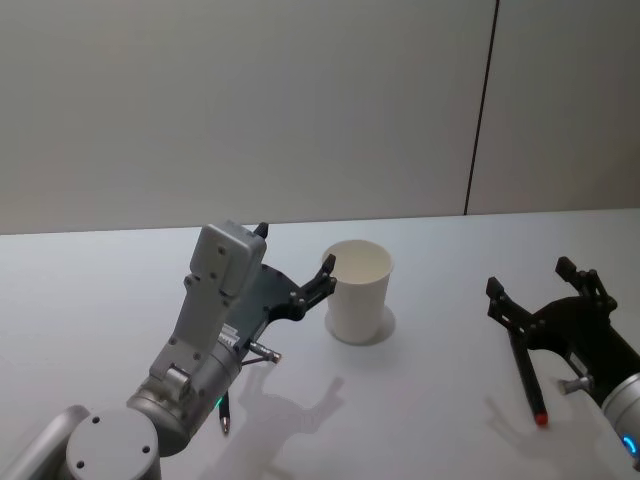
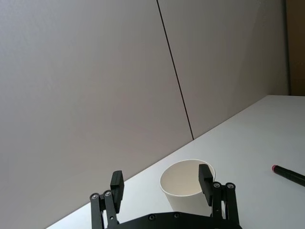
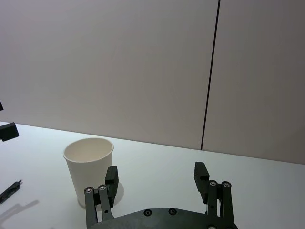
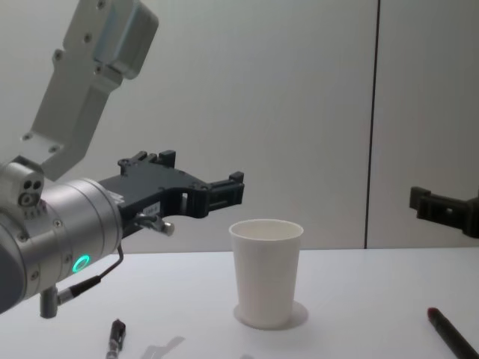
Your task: Place the pen into the pen holder.
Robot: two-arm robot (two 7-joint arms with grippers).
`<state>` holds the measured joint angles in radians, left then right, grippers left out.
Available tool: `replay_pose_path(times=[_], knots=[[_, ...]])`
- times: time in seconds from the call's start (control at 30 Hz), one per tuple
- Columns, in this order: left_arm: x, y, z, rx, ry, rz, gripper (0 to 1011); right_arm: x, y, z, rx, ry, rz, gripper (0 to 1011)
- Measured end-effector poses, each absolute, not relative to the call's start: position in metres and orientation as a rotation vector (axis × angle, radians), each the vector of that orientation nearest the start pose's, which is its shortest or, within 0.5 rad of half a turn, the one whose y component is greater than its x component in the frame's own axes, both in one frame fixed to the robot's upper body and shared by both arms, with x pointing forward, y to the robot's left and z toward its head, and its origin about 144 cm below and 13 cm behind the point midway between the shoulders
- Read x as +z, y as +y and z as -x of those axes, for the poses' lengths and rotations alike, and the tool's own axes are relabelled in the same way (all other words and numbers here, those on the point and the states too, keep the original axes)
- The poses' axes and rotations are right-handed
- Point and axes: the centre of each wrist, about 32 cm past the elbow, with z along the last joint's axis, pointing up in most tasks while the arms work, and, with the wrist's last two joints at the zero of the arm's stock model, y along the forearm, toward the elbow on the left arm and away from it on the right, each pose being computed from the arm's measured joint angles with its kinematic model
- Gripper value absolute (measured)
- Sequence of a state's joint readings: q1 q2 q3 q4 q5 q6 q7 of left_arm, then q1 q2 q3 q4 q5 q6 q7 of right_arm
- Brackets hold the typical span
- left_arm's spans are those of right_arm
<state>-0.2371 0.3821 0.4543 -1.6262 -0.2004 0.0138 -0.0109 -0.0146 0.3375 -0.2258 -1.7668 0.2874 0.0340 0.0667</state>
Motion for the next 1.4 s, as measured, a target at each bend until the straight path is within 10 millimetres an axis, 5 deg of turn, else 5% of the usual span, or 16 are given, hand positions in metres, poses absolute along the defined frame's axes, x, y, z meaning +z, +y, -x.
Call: replay_pose_path(times=[1.4], knots=[[1.2044,0.1984,-0.492,1.124,-0.268,-0.061,1000,1.1899,-0.2376,-0.4428,-1.224,-0.065,-0.032,1002]])
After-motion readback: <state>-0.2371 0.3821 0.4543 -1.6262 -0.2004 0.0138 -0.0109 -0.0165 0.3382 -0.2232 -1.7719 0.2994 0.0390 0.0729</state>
